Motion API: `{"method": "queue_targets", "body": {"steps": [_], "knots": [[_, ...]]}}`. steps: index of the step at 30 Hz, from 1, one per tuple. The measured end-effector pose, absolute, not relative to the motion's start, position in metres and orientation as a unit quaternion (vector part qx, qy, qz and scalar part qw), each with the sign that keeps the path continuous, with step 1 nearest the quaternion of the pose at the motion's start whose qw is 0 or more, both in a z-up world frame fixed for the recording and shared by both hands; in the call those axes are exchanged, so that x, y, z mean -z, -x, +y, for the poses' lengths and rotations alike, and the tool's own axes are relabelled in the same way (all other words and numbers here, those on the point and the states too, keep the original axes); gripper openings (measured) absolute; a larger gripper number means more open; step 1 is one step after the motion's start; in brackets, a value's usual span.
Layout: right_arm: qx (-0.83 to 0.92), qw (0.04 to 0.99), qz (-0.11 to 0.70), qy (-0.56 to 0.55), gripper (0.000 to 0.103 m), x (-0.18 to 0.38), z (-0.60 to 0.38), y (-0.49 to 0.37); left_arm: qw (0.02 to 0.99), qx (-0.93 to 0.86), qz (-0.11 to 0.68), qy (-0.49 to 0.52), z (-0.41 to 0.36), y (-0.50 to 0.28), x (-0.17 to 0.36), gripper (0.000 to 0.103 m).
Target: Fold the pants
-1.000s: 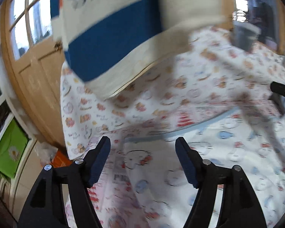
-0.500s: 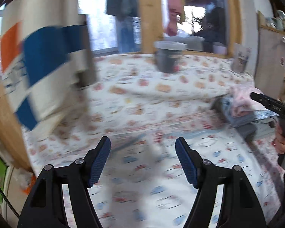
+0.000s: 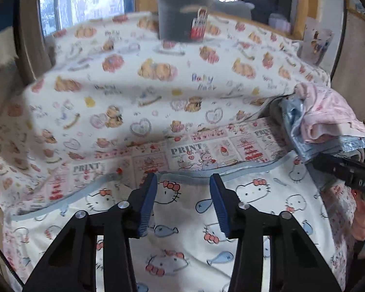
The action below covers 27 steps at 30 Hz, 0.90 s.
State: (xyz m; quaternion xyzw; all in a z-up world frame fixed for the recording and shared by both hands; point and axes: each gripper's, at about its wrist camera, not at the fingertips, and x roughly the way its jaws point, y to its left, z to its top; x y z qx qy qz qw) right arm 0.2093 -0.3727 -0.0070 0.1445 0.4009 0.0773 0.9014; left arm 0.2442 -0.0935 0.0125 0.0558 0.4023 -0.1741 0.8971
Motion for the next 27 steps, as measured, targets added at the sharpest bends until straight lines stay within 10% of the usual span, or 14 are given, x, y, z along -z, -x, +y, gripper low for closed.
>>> {"method": "queue_targets", "body": {"steps": [27], "knots": [[-0.167, 0.963, 0.196, -0.08, 0.044, -0.044, -0.186, 0.009, 0.969, 0.004, 0.247, -0.018, 0.109, 0.002, -0.028, 0.035]]}}
